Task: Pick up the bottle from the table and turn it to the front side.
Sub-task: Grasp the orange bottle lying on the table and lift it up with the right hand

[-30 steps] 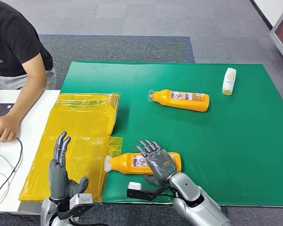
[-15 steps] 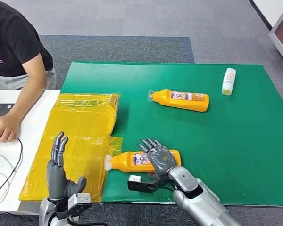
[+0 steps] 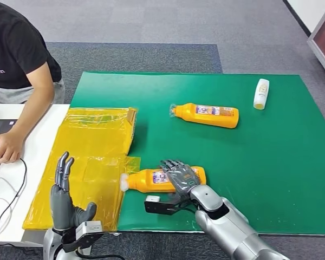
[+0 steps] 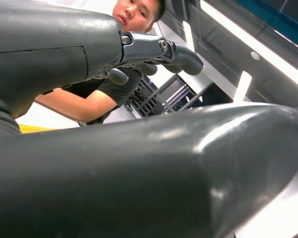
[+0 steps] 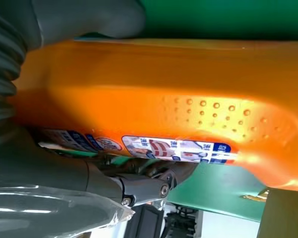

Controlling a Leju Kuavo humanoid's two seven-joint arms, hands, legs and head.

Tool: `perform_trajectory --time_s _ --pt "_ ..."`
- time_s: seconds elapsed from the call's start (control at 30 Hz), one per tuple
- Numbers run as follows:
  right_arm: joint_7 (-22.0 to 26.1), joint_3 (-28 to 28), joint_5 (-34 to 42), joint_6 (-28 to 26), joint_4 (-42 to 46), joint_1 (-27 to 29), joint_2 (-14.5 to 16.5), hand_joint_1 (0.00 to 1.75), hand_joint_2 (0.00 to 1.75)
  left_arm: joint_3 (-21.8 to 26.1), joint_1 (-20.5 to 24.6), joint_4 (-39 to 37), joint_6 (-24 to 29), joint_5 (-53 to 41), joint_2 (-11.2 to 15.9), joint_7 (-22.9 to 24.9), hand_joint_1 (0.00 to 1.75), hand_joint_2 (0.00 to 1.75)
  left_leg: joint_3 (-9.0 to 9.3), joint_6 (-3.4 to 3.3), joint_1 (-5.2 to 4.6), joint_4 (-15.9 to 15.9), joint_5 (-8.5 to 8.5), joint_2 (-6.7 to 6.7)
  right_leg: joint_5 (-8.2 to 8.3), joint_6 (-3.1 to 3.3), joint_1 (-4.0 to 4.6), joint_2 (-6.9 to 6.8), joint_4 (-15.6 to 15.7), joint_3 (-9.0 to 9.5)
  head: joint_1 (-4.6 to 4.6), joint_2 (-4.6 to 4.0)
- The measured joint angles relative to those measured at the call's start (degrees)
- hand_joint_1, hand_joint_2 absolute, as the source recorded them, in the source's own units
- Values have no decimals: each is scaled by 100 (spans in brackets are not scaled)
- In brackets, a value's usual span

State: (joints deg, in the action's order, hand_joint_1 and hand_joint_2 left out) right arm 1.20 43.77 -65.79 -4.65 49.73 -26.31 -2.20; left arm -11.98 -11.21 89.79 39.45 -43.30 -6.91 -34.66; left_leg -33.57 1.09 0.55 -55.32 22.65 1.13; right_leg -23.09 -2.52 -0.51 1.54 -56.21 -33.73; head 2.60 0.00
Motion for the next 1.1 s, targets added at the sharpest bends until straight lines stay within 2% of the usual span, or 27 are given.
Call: perform_trajectory --time_s 0.13,0.27,0.4,0.57,0.77,0.93,1.1 --pt "22 54 61 -44 -214 -128 55 169 175 114 -18 0 0 8 -53 -56 0 0 0 0 0 0 -11 0 11 -3 -1 0 0 1 -1 0" --pt "22 92 65 -77 -317 -169 75 175 175 172 -20 0 0 9 -75 -59 0 0 0 -1 0 0 -13 0 13 -4 -1 0 0 1 0 0" --pt "122 109 183 -384 -362 -134 75 175 175 194 -20 0 0 31 -84 -81 0 0 1 0 0 0 -13 1 13 -4 0 0 0 0 -1 0" --pt "811 -180 1150 -1175 -223 179 79 175 175 200 -27 3 0 145 -95 -188 0 0 2 1 1 0 -11 2 13 -4 0 1 1 3 -1 0" --pt "1452 -751 2137 -1602 407 805 145 175 175 109 -65 55 0 739 -100 -103 0 0 1 3 1 0 -7 -1 8 0 1 4 0 -1 0 0" --pt "1731 -1108 2641 -1749 942 1283 210 168 175 -90 -74 170 0 1218 -30 27 0 0 -8 5 4 1 -3 -1 2 6 3 4 0 -9 -1 0" --pt "1987 -1365 3236 -1569 1317 1610 287 154 175 -234 -69 269 -29 1611 44 102 0 0 -13 4 4 1 1 -1 -2 4 3 4 0 -13 -1 0"
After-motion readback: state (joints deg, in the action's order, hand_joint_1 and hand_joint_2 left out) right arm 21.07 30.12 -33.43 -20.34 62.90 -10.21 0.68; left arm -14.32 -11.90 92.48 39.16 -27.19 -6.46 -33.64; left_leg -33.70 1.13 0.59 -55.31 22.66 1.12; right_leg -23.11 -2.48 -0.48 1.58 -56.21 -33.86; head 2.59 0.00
